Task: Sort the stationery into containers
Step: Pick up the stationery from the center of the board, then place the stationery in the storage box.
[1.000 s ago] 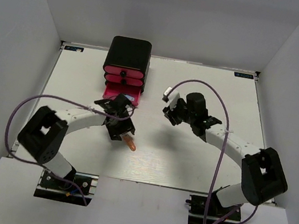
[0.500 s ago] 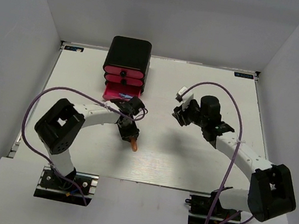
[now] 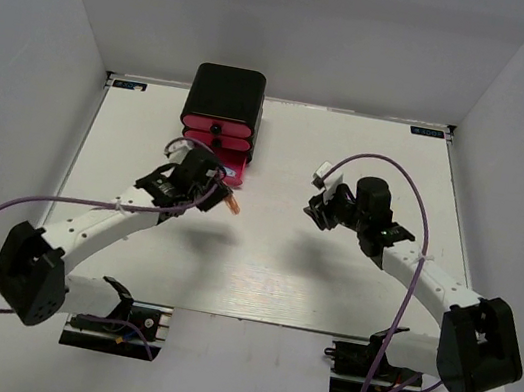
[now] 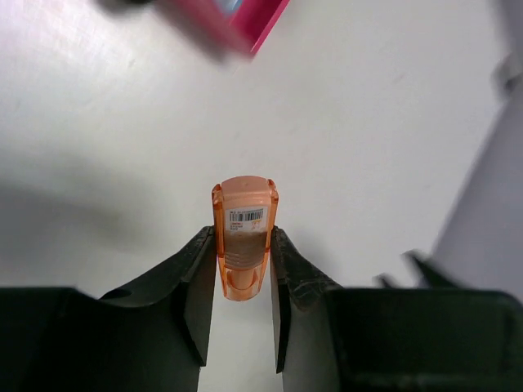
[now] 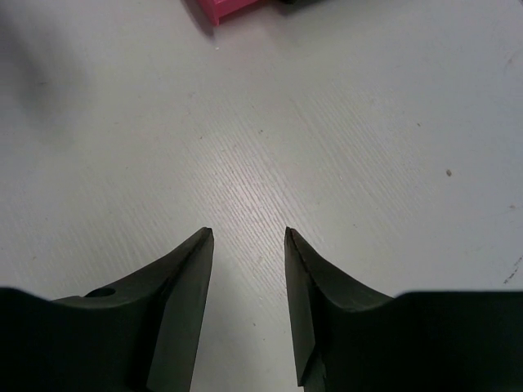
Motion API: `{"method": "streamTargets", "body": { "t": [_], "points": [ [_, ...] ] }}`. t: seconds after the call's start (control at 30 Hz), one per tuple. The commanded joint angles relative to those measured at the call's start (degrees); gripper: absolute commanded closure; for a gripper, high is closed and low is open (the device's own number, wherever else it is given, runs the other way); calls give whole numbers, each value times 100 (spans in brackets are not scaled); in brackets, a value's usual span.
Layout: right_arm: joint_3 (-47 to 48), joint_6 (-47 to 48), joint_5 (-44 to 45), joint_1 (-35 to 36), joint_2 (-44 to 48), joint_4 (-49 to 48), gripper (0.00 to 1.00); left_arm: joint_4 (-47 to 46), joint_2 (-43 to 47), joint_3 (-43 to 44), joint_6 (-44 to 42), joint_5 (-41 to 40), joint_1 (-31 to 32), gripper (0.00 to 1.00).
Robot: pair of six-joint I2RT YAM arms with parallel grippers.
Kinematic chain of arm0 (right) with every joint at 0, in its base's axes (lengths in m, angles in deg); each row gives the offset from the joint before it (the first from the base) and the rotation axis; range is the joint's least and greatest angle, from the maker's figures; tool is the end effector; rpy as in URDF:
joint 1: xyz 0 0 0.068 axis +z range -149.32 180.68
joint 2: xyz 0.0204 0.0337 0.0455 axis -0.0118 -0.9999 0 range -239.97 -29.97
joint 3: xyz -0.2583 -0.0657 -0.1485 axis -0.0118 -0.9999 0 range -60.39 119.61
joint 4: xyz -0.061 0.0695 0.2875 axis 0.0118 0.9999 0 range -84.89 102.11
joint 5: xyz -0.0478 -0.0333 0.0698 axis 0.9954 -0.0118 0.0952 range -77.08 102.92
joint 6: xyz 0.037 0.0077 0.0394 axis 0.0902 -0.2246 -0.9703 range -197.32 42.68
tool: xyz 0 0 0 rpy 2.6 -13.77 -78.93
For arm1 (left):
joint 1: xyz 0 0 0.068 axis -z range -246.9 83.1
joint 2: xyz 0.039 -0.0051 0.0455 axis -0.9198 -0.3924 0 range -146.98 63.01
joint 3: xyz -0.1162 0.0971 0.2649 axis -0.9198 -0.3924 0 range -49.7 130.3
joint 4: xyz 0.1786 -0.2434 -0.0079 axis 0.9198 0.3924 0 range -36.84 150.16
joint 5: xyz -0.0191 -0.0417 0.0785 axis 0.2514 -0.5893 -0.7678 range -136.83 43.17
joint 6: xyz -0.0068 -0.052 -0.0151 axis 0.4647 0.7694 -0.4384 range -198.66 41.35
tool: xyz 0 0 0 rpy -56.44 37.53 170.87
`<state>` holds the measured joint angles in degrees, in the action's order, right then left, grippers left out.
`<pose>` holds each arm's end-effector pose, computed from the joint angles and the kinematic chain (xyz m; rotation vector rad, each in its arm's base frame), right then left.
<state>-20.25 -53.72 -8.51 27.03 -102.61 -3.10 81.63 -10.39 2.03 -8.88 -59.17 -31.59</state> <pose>0.2672 0.1474 0.2487 -1.0507 1.6852 0.4035 0.2452 -0.1642 0.2636 -0.8336 2.3570 -0.5547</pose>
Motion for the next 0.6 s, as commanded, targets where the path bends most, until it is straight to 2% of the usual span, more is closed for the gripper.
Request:
{"method": "streamTargets", "body": {
  "t": [0.0,0.13,0.37,0.57],
  "points": [
    [-94,84,-221,-25,206,-304,54,-848,291,-178,710,-735,-287,73],
    [-129,84,-212,-33,268,-304,54,-1694,187,-479,1308,-936,-560,73],
    [-287,154,-177,-60,417,-331,55,-2512,-490,-189,1538,-1289,-850,74],
    [-445,154,-142,-121,532,-357,55,-2574,-982,101,1767,-1560,-1114,74]
  ]
}}
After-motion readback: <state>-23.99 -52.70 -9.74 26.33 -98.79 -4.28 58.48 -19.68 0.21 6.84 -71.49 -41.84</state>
